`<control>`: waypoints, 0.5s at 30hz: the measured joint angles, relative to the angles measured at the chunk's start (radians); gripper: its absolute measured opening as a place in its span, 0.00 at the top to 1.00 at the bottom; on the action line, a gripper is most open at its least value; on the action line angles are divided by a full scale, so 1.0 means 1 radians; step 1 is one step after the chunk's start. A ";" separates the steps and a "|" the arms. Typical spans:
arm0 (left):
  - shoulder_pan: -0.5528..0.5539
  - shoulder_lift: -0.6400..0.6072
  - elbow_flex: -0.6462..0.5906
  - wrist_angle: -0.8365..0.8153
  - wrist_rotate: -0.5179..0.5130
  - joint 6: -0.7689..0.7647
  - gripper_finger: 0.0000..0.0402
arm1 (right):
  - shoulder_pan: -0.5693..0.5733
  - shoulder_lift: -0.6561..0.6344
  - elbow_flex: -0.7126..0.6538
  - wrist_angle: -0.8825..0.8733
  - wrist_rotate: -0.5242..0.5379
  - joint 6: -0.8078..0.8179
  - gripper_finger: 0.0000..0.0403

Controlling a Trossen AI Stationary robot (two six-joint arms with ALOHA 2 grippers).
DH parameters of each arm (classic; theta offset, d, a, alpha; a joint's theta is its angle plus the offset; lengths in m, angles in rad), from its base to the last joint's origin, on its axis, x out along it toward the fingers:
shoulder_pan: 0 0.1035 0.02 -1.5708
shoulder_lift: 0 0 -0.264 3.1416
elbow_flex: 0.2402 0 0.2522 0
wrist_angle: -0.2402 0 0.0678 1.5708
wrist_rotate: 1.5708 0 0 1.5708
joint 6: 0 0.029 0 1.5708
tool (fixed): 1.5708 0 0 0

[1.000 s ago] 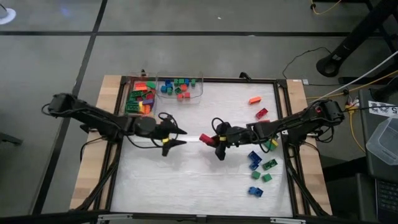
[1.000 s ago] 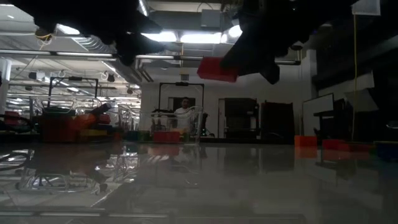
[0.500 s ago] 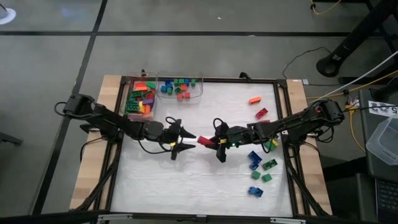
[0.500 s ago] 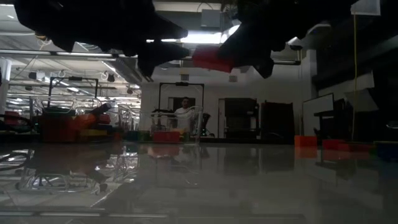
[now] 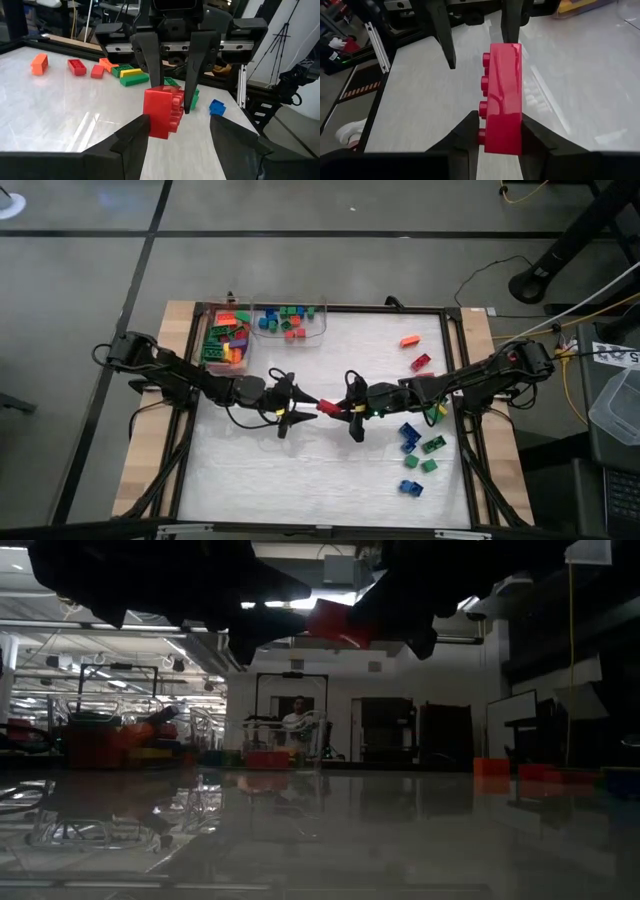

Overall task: Sort blocks by size
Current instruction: Put the large red game piece into the left transparent bin

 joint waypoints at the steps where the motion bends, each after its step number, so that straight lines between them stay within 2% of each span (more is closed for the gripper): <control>1: 0.000 0.000 0.002 0.000 -0.002 0.009 0.50 | 0.000 -0.001 0.000 0.000 0.000 -0.001 0.75; 15: -0.001 -0.003 0.008 0.016 -0.005 0.015 0.50 | 0.000 0.000 0.002 -0.021 -0.129 -0.006 0.73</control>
